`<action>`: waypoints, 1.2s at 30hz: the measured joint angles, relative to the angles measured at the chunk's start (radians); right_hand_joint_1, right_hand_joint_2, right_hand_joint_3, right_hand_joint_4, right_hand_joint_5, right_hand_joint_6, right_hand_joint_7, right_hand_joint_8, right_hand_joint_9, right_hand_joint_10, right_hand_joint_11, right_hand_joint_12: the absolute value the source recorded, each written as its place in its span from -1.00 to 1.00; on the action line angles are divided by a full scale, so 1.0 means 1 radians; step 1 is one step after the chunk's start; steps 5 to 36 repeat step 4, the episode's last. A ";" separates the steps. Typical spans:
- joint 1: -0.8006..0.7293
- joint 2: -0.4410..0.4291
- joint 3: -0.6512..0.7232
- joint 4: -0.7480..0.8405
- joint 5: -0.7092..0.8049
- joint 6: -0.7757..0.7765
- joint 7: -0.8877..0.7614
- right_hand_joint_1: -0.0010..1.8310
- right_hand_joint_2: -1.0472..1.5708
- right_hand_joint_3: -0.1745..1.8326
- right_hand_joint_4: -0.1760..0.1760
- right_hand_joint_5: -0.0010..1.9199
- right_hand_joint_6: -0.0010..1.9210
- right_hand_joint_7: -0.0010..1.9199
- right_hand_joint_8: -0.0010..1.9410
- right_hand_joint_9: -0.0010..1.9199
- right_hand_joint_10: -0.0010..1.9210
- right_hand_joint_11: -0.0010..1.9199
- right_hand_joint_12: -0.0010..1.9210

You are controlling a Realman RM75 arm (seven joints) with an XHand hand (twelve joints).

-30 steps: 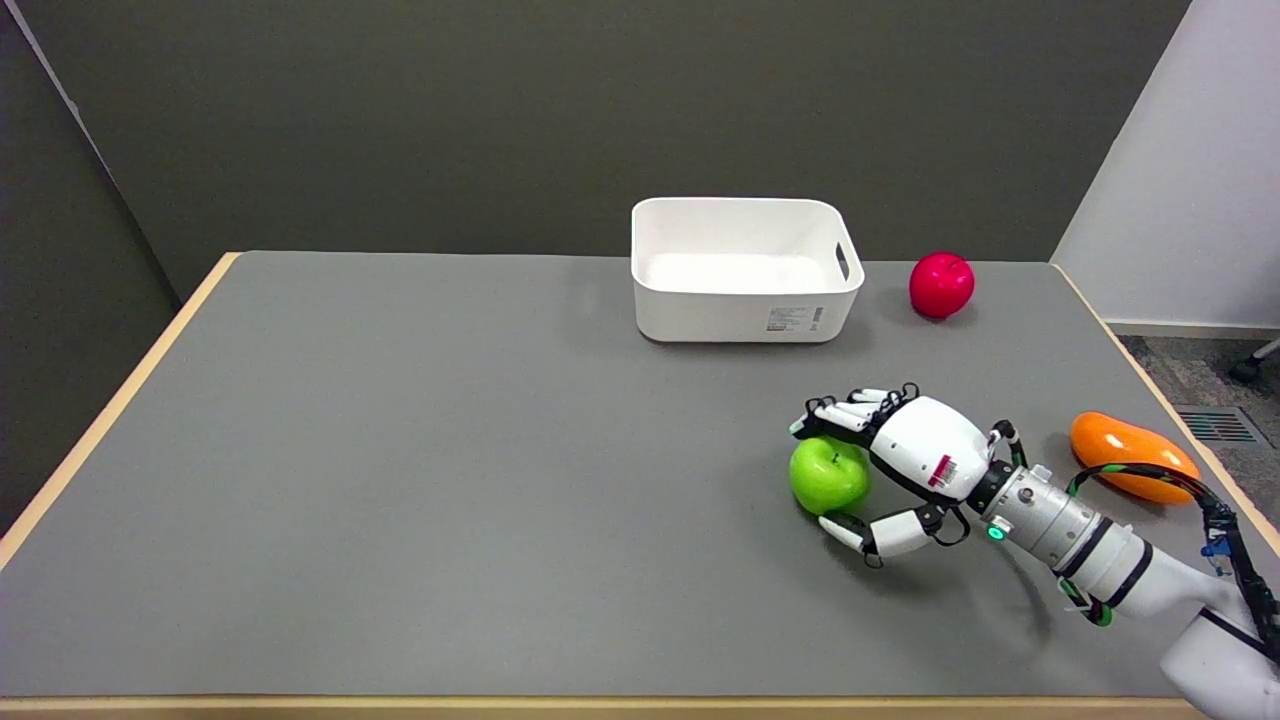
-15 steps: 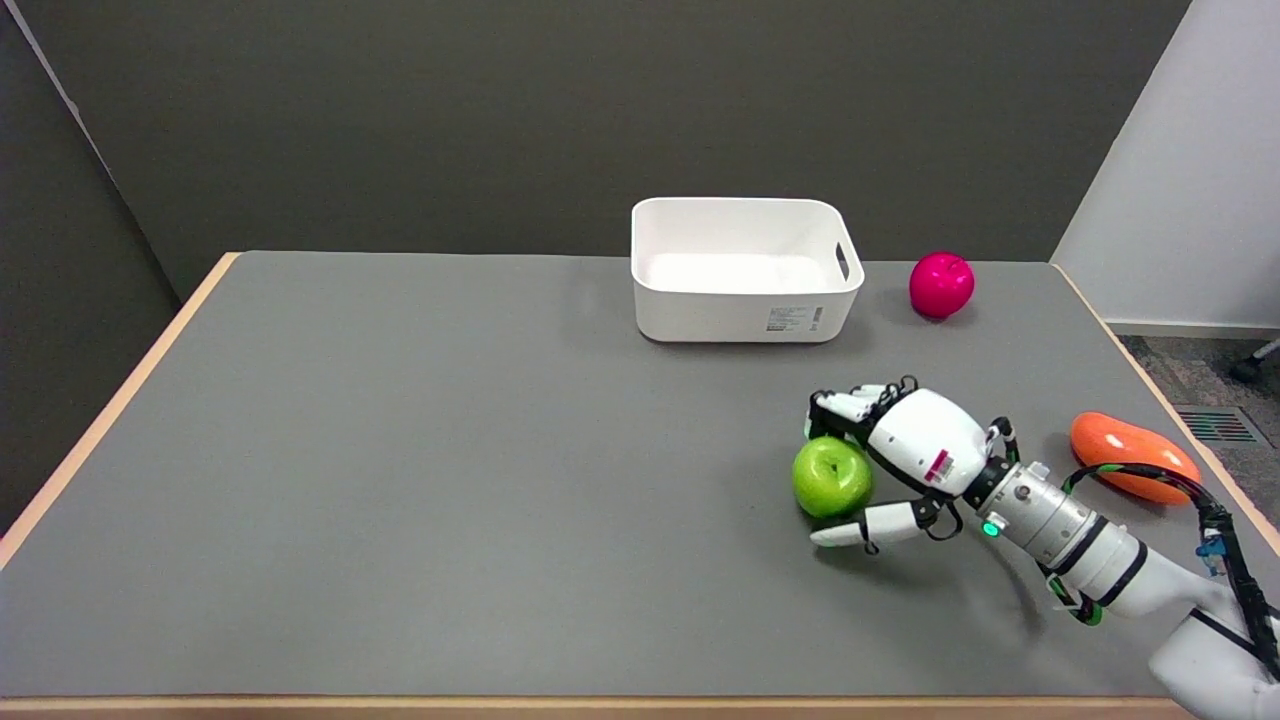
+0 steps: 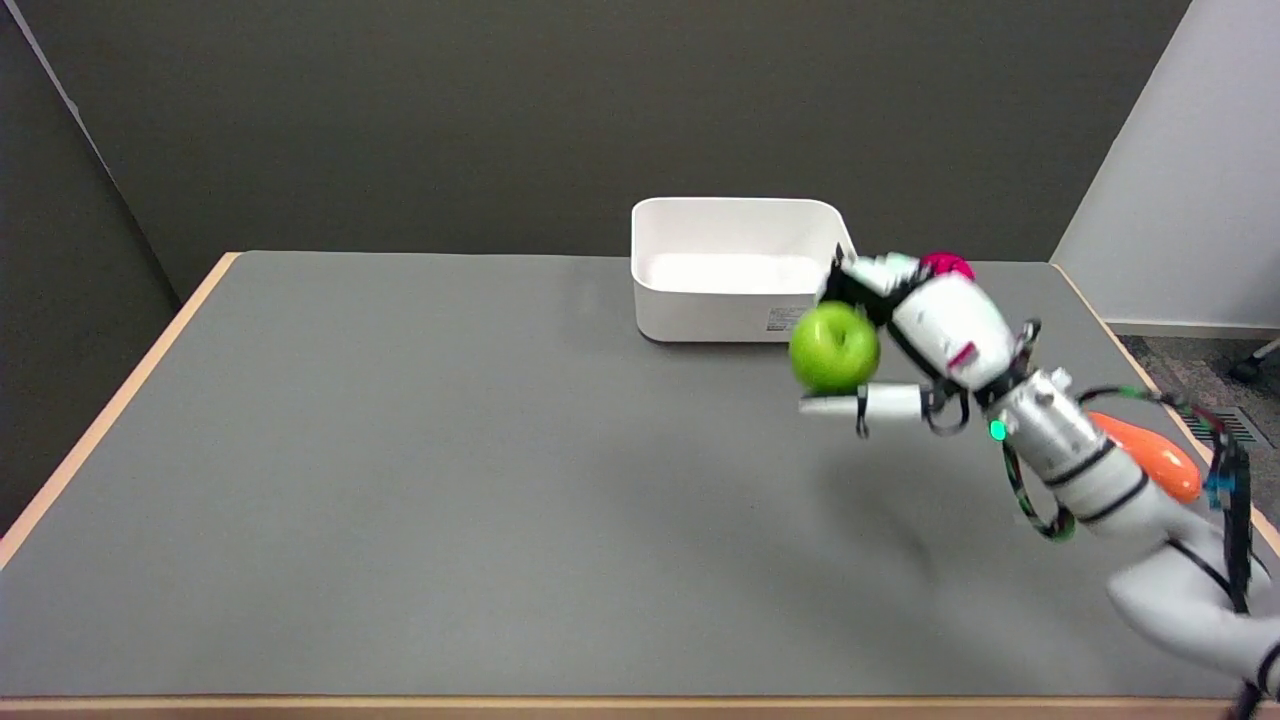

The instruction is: Pick up the green apple.

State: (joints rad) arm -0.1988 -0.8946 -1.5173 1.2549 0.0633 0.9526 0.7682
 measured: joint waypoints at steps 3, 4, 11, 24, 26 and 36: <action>0.056 0.004 0.001 0.028 0.031 -0.039 -0.018 0.23 0.74 -0.53 -1.00 -0.45 0.74 -0.39 0.76 -0.18 1.00 -0.40 1.00; 0.079 0.006 -0.001 0.036 0.040 -0.055 -0.025 0.23 0.73 -0.53 -1.00 -0.45 0.74 -0.39 0.76 -0.18 1.00 -0.40 1.00; 0.079 0.006 -0.001 0.036 0.040 -0.055 -0.025 0.23 0.73 -0.53 -1.00 -0.45 0.74 -0.39 0.76 -0.18 1.00 -0.40 1.00; 0.079 0.006 -0.001 0.036 0.040 -0.055 -0.025 0.23 0.73 -0.53 -1.00 -0.45 0.74 -0.39 0.76 -0.18 1.00 -0.40 1.00; 0.079 0.006 -0.001 0.036 0.040 -0.055 -0.025 0.23 0.73 -0.53 -1.00 -0.45 0.74 -0.39 0.76 -0.18 1.00 -0.40 1.00; 0.079 0.006 -0.001 0.036 0.040 -0.055 -0.025 0.23 0.73 -0.53 -1.00 -0.45 0.74 -0.39 0.76 -0.18 1.00 -0.40 1.00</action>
